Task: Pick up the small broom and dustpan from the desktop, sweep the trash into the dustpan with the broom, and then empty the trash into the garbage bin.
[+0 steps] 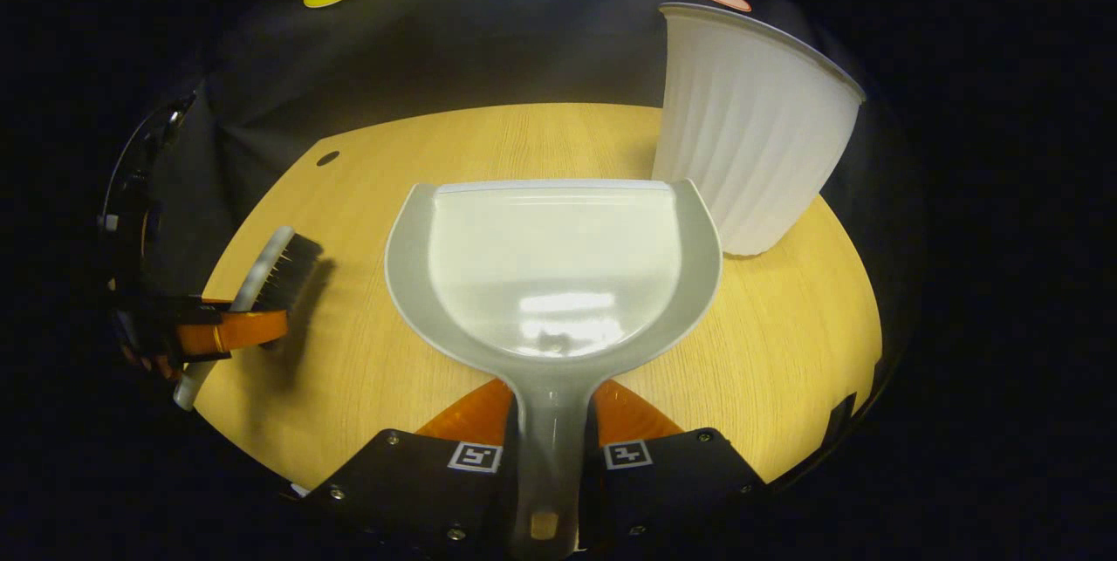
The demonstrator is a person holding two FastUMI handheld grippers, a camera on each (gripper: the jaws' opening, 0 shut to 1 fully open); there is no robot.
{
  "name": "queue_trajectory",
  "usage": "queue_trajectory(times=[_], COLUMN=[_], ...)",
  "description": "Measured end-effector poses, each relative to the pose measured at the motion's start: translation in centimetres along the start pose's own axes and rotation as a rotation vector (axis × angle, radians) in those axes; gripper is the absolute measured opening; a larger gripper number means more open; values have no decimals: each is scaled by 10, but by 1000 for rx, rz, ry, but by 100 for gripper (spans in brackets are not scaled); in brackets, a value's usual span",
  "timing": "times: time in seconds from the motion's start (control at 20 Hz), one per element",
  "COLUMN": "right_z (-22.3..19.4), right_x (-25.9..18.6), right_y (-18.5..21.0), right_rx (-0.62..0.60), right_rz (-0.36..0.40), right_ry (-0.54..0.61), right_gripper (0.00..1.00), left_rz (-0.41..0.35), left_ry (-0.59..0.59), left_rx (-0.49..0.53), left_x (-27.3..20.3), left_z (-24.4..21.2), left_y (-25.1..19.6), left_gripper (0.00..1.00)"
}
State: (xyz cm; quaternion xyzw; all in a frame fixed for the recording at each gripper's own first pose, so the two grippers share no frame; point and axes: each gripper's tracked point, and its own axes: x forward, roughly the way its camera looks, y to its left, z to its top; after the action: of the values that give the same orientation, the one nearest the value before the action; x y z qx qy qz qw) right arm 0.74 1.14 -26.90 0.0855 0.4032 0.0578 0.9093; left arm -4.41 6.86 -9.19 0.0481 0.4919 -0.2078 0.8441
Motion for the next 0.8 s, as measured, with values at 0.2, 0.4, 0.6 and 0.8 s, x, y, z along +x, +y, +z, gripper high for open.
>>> queue_trajectory(times=[0.2,0.4,0.6,0.8], right_z=[-15,-23,-24,-22], right_x=[6,8,8,7], right_y=[0,-2,-1,-1], right_rx=[12,-2,5,14], right_rz=[-7,-3,9,16], right_ry=[48,72,98,110], right_gripper=[28,28,30,32], left_rz=[10,11,18,24], left_ry=[12,25,42,57], left_rx=[13,6,12,23], left_x=[8,11,7,9], left_z=[7,15,22,26], left_y=[-1,-11,-17,-21], left_gripper=[50,50,51,52])
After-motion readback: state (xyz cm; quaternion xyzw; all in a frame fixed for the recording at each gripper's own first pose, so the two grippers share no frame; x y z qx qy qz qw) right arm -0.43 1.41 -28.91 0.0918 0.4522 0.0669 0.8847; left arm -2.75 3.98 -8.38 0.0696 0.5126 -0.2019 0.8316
